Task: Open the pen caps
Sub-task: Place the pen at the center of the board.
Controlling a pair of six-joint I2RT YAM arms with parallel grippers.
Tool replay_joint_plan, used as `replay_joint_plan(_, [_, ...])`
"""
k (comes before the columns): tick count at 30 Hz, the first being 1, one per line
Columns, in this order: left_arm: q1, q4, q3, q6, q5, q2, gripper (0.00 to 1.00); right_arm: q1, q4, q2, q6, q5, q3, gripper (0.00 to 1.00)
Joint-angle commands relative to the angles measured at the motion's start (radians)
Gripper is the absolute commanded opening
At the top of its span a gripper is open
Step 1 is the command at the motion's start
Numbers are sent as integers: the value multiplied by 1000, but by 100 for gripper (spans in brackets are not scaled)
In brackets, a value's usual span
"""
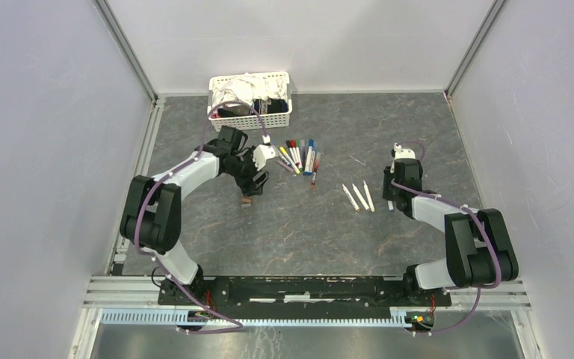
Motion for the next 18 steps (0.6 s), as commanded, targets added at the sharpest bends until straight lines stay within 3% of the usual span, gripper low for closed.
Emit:
replay_joint_plan(1, [3, -73, 128, -99, 71, -95, 81, 1, -33, -30, 12, -17, 28, 33])
replay_joint_plan(3, [13, -106, 187, -125, 79, -126, 99, 16, -46, -63, 11, -10, 64, 36])
replay_joint_plan(11, [71, -258, 426, -238, -23, -232, 100, 222, -155, 16, 36, 64, 333, 53])
replay_joint_plan(13, [86, -231, 424, -286, -86, -283, 100, 273, -161, 77, 59, 41, 397, 54])
replay_joint_plan(18, [115, -206, 315, -288, -97, -388, 100, 387, -167, 246, 93, 12, 535, 53])
